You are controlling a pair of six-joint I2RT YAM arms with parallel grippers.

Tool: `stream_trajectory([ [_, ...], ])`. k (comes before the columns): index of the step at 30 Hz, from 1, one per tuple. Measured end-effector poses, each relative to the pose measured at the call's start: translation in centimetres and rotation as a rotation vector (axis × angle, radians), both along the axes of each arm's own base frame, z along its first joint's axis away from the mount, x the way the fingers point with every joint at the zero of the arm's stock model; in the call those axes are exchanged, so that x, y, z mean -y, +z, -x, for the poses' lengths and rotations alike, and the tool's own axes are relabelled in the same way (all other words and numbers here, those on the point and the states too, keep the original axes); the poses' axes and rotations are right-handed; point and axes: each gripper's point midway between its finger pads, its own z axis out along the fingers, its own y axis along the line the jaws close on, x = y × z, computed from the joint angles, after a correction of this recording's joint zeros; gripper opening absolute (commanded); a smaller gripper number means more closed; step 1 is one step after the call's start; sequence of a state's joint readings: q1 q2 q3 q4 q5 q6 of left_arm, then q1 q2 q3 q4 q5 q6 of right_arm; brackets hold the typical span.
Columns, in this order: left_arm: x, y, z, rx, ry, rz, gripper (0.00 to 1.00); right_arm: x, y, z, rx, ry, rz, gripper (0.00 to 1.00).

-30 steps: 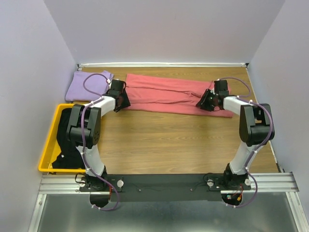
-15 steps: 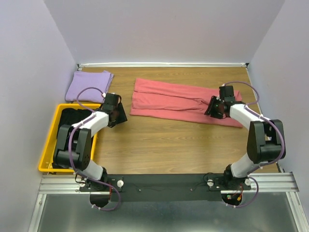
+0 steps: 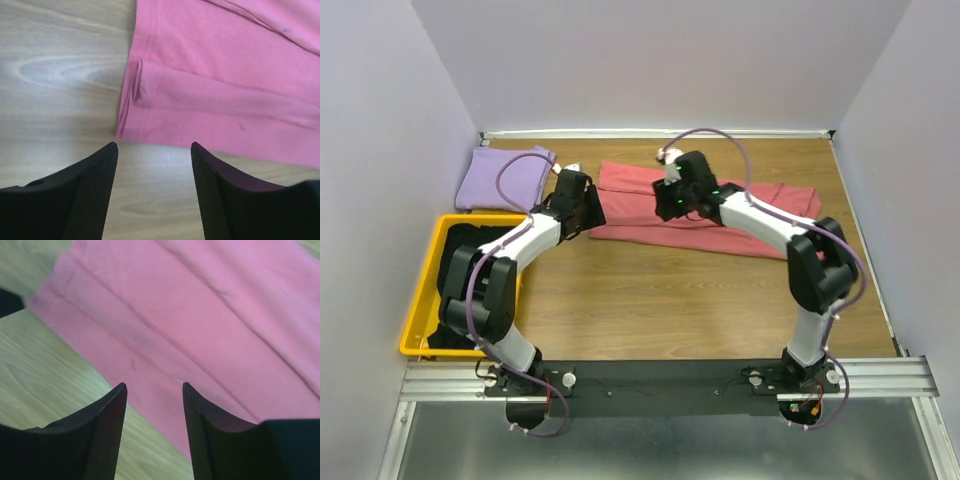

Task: Fold and stack the t-shirts
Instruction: Fold the tshirt

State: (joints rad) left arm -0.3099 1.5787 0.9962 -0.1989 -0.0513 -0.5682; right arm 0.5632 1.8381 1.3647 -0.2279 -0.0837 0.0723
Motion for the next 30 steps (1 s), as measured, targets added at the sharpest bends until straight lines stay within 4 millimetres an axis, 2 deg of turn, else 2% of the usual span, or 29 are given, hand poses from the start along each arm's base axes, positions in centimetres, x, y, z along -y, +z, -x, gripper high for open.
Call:
stream_trajectory([
  [2,0.0,-1.3,-0.6,-0.021,0.011,-0.016,0.61,-2.3,-1.4,-0.1,-0.002,0.064,0.028,0.59],
  [3,-0.2,-1.9,-0.8,-0.034,0.017,-0.026,0.57,-3.4,-2.2,-0.2,-0.001,0.101,0.045,0.59],
  [6,-0.3,-3.2,-1.0,-0.060,0.023,-0.040,0.49,-5.3,-3.9,-0.9,-0.001,0.156,0.070,0.62],
  [8,-0.3,-3.9,-1.3,-0.071,0.024,-0.047,0.46,-5.8,-4.4,-1.5,0.010,0.174,0.084,0.68],
  [9,-0.3,-4.2,-1.5,-0.077,0.026,-0.051,0.43,-5.9,-4.7,-1.6,0.015,0.188,0.095,0.70],
  [11,-0.3,-4.7,-1.5,-0.086,0.029,-0.056,0.41,-6.1,-5.0,-1.9,0.027,0.205,0.110,0.71],
  [14,-0.5,-5.5,-1.5,-0.102,0.033,-0.068,0.39,-6.6,-5.5,-1.9,0.046,0.245,0.138,0.84],
  [21,-0.6,-6.3,-1.4,-0.118,0.038,-0.081,0.37,-7.9,-7.4,-1.0,0.061,0.329,0.200,0.85],
  [26,-0.8,-6.4,-1.5,-0.115,0.044,-0.090,0.33,-8.1,-8.4,-1.5,0.074,0.337,0.237,0.85],
  [30,-0.9,-6.4,-1.6,-0.113,0.048,-0.096,0.32,-8.3,-8.4,-2.2,0.093,0.333,0.253,0.85],
])
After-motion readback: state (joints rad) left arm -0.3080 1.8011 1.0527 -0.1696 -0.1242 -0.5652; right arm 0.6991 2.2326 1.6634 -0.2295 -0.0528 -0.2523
